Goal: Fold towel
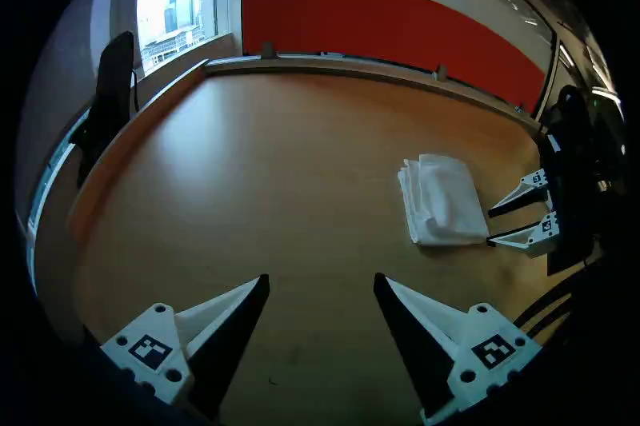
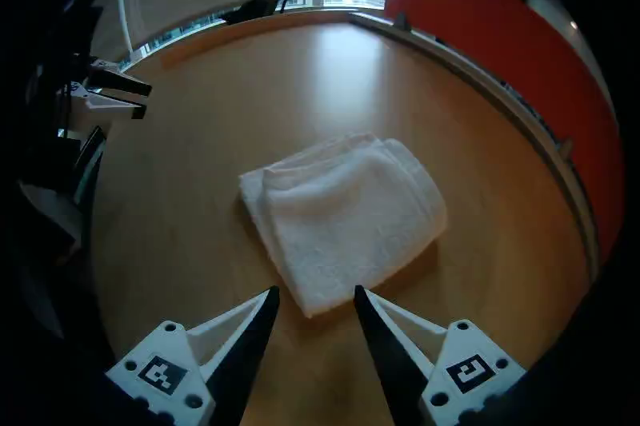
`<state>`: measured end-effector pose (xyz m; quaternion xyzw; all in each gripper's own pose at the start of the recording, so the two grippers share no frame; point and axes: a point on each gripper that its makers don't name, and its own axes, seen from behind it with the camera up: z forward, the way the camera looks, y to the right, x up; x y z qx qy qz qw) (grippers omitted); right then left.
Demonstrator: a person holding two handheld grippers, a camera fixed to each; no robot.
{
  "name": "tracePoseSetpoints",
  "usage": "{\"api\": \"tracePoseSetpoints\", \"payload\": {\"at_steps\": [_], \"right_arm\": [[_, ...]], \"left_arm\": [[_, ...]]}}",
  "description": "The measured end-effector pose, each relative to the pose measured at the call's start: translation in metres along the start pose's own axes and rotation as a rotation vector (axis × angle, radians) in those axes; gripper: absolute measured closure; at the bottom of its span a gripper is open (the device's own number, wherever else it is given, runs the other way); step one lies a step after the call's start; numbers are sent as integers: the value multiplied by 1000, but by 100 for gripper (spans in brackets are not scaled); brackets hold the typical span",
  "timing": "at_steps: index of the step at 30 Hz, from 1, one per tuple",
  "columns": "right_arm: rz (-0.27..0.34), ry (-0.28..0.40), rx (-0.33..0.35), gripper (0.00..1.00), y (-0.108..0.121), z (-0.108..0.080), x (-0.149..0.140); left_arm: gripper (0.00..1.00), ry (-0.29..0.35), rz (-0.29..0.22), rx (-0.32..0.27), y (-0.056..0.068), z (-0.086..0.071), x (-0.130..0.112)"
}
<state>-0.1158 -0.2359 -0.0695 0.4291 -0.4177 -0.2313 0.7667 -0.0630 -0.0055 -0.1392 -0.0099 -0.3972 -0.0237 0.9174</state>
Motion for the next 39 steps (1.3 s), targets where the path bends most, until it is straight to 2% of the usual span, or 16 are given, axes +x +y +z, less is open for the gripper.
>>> {"api": "tracePoseSetpoints", "payload": {"at_steps": [2,6,18,26,36,39], "right_arm": [[12,-7,-1,30,0,2,-4],[37,-19,0,41,-1,5,-11],[60,-29,-12,46,-2,12,-17],[73,-27,-39,62,0,16,-18],[97,-27,-50,92,-1,17,-19],[103,-25,-57,94,0,16,-19]], "left_arm": [[3,1,1,-1,1,0,0],[3,2,2,-2,1,0,0],[3,1,0,-2,0,0,-1],[3,0,-1,-3,1,1,-1],[3,-3,1,-4,2,1,-3],[3,-5,1,-5,2,1,-4]]}}
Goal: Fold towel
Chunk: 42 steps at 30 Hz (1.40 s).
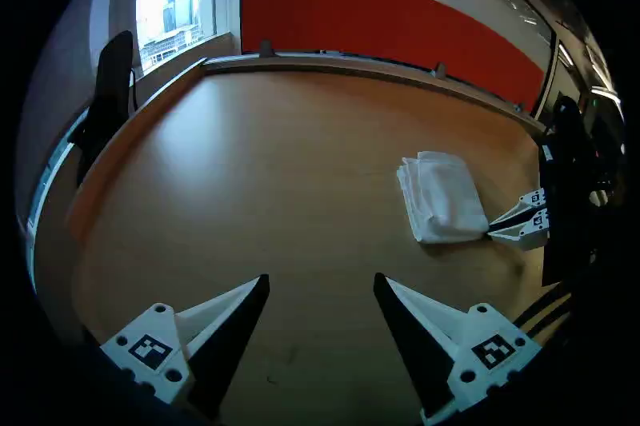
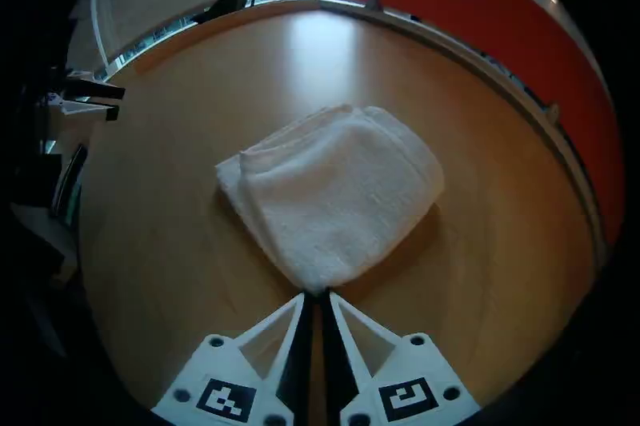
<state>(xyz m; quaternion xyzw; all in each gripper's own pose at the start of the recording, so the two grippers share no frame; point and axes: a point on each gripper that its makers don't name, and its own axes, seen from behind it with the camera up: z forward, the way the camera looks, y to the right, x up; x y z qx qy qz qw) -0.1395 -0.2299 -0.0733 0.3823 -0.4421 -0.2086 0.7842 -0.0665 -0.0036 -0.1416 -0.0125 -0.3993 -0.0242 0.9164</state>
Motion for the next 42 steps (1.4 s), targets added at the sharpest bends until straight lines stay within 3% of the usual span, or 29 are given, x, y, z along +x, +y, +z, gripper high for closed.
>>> {"api": "tracePoseSetpoints", "payload": {"at_steps": [9,27,33,42], "right_arm": [[-4,44,-16,95,6,-16,22],[-99,206,-104,95,47,-100,136],[-98,240,-133,95,60,-127,149],[-78,239,-182,95,93,-159,137]], "left_arm": [[3,5,0,-10,1,1,1],[3,69,8,-37,8,-4,34],[3,81,23,-48,13,-8,42],[3,87,39,-64,21,-9,49]]}}
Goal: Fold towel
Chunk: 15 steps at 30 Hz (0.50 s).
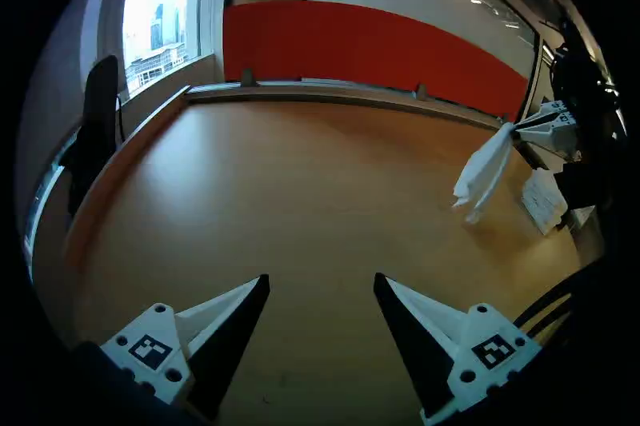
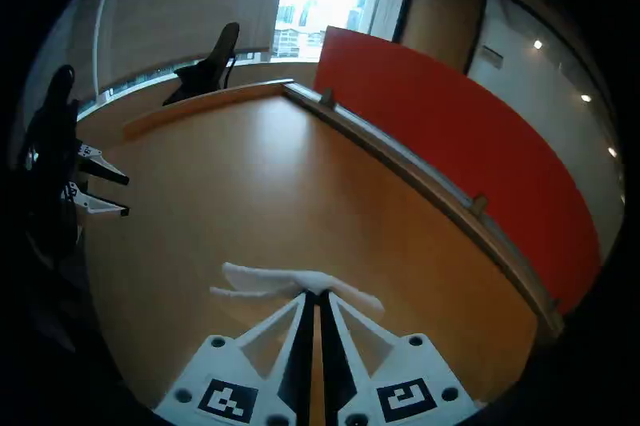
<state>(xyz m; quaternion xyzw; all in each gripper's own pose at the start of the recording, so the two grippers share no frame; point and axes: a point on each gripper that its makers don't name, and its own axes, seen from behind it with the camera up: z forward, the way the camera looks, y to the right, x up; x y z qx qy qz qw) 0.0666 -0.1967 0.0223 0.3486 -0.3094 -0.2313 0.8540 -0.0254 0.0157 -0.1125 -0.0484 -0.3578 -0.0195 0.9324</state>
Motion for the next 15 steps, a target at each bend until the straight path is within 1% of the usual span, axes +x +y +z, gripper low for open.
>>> {"api": "tracePoseSetpoints", "payload": {"at_steps": [8,15], "right_arm": [[19,-12,-38,95,44,-27,-13],[50,-27,-62,95,88,-50,-27]], "left_arm": [[3,-5,17,-5,6,0,1],[3,-4,21,0,10,1,6]]}}
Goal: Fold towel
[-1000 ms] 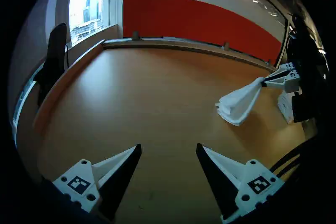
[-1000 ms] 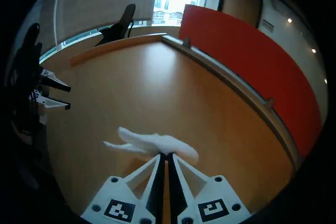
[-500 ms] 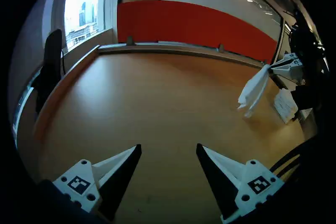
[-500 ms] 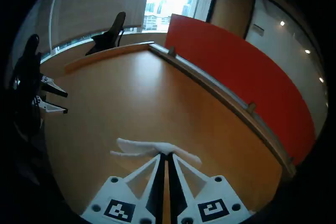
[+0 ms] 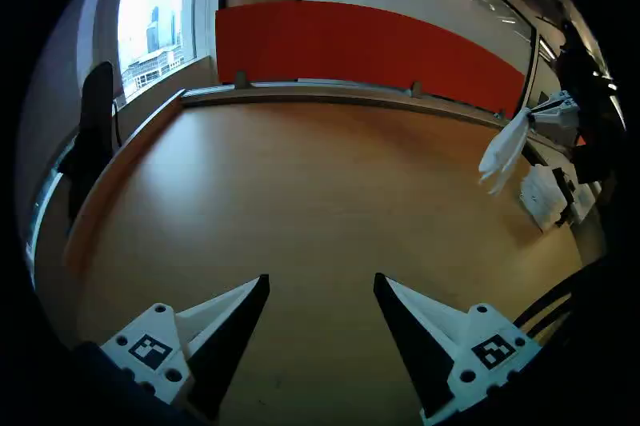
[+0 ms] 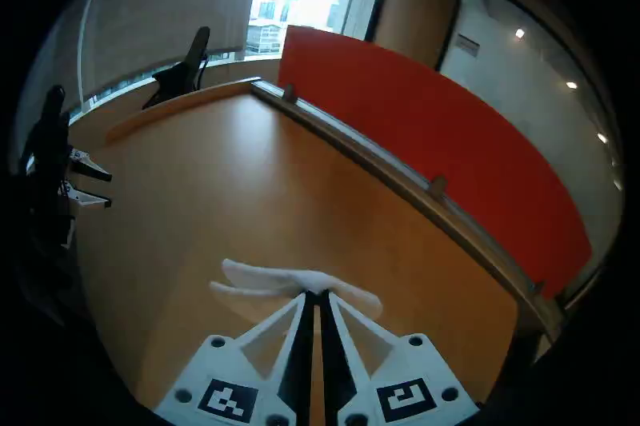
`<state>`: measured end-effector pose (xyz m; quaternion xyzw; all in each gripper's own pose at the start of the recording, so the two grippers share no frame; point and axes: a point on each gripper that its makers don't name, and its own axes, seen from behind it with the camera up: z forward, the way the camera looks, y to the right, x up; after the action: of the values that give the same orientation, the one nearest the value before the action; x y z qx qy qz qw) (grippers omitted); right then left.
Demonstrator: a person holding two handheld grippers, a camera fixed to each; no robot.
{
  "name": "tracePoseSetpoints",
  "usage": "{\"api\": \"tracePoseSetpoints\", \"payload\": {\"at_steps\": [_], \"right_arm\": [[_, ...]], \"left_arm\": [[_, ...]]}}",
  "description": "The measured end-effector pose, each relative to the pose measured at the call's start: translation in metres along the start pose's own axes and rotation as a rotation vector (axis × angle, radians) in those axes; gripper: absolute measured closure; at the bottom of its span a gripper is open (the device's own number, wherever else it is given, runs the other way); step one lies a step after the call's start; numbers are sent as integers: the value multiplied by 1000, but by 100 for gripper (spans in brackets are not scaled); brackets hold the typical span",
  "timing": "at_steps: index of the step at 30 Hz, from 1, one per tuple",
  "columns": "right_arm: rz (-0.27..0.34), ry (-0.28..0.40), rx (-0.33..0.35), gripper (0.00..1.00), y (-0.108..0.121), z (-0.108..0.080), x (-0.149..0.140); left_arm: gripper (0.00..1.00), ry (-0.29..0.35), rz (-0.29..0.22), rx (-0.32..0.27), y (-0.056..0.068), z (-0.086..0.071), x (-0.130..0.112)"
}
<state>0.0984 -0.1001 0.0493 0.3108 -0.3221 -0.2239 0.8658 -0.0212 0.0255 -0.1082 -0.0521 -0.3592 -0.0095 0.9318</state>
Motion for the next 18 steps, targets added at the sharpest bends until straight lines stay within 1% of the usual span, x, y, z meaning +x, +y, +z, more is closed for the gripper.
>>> {"api": "tracePoseSetpoints", "payload": {"at_steps": [6,18], "right_arm": [[34,-13,-27,95,42,-16,-13],[50,-65,-122,95,125,-47,-42]], "left_arm": [[3,2,-1,10,1,-1,4],[3,-4,-2,24,7,1,6]]}}
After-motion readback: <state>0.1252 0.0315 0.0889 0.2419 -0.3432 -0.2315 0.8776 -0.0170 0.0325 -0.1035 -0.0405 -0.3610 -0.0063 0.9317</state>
